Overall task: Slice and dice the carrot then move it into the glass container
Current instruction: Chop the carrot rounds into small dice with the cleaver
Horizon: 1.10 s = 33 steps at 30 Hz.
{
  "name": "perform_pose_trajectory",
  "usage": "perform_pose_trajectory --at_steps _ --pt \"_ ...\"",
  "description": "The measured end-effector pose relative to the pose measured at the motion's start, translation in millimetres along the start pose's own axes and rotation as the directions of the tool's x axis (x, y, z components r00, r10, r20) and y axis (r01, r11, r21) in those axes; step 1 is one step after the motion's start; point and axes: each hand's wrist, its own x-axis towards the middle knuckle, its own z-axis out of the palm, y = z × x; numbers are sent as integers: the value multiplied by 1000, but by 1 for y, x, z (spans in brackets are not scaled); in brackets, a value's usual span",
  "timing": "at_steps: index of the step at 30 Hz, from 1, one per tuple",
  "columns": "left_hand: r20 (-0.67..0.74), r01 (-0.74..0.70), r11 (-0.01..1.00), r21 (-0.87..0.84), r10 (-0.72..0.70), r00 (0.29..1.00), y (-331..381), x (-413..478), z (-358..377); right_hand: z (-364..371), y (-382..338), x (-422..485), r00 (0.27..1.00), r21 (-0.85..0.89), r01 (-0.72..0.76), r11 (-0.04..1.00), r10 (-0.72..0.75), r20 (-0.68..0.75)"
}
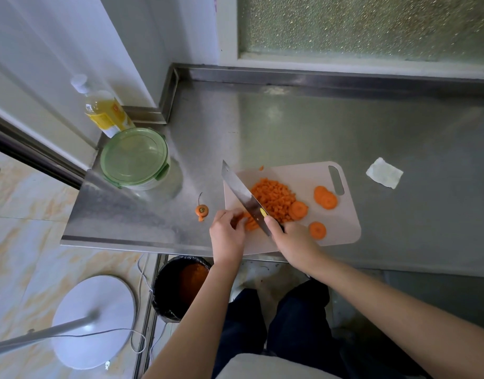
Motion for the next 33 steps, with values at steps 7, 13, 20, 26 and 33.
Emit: perform_pose_trajectory --at_steps 7,13,20,26,33 --pt "3 22 1000 -15 -22 1000 -1 3 -2 0 -5 2 998 -65 -48 997 50 43" --pt "11 56 998 -6 -56 998 -4 4 -1 5 -8 2 999 -176 -33 984 35 8" --pt "27 80 996 -42 -79 997 -3 4 -2 21 -10 -2 997 -222 22 975 -38 -71" --pt "25 55 997 -45 -53 998 -1 3 -5 21 -10 2 997 -173 29 985 -40 -59" --pt "74 12 1000 -22 -11 997 -5 5 -7 13 -2 13 1000 -112 -31 993 31 -2"
